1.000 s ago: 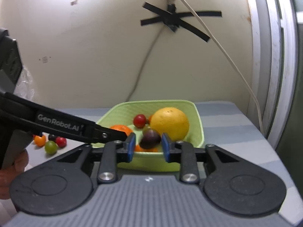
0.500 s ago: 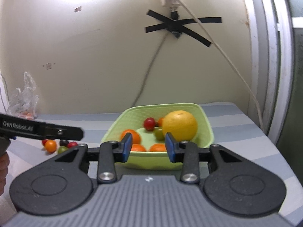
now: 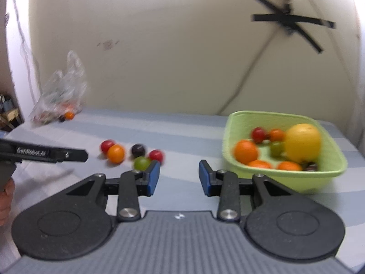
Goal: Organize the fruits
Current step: 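Grasp the red tomato with the left tool while the right tool grasps an orange tomato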
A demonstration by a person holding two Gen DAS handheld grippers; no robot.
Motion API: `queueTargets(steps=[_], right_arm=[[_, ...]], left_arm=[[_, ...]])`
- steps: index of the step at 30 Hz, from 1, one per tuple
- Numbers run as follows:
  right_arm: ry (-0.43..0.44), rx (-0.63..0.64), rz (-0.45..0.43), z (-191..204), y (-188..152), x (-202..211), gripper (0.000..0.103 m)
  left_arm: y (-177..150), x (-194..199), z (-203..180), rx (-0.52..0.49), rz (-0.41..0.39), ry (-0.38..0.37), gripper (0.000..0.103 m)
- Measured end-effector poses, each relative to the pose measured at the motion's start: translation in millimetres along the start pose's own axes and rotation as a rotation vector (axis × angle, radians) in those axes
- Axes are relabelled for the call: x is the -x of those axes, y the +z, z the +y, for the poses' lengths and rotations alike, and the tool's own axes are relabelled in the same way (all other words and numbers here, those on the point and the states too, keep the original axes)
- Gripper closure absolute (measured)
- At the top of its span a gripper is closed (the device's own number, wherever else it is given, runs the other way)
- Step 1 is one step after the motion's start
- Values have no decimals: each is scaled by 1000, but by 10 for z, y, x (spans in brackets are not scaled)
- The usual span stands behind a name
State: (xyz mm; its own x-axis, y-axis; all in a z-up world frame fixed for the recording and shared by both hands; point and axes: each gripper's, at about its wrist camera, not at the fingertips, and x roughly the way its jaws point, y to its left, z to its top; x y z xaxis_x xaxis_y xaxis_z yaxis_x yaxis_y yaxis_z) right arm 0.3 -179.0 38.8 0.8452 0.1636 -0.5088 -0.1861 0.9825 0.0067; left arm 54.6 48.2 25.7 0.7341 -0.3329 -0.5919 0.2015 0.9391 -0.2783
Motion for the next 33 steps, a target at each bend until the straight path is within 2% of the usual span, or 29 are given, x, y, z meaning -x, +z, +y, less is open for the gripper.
queueTargets(steps=[5,12,17,21,24,29,30,33], right_arm=[[29,30,42,153,45,-212,63],[67,40,69,272,87,-398,63],[102,137,58,522,144,-508,62],[121,229,59,728,153,-659,63],[132,248,77,805,159,-804,63],[112,251,101,822,144,-971,69],[96,255,99,815,136,-981,74],[105,232,97,756,135,-896,74]], left_arm=[[16,-53,93,19,0,-28,59],[230,-213,182,54,7,-56,59],[368,-413,244,117,33,-107,59],[362,-556,269,156,65,-128,59],[335,-603,292,175,75,-139,59],[312,-621,326,183,76,-148,59],[307,-625,325,183,78,-149,59],[312,-639,301,174,82,-144,59]])
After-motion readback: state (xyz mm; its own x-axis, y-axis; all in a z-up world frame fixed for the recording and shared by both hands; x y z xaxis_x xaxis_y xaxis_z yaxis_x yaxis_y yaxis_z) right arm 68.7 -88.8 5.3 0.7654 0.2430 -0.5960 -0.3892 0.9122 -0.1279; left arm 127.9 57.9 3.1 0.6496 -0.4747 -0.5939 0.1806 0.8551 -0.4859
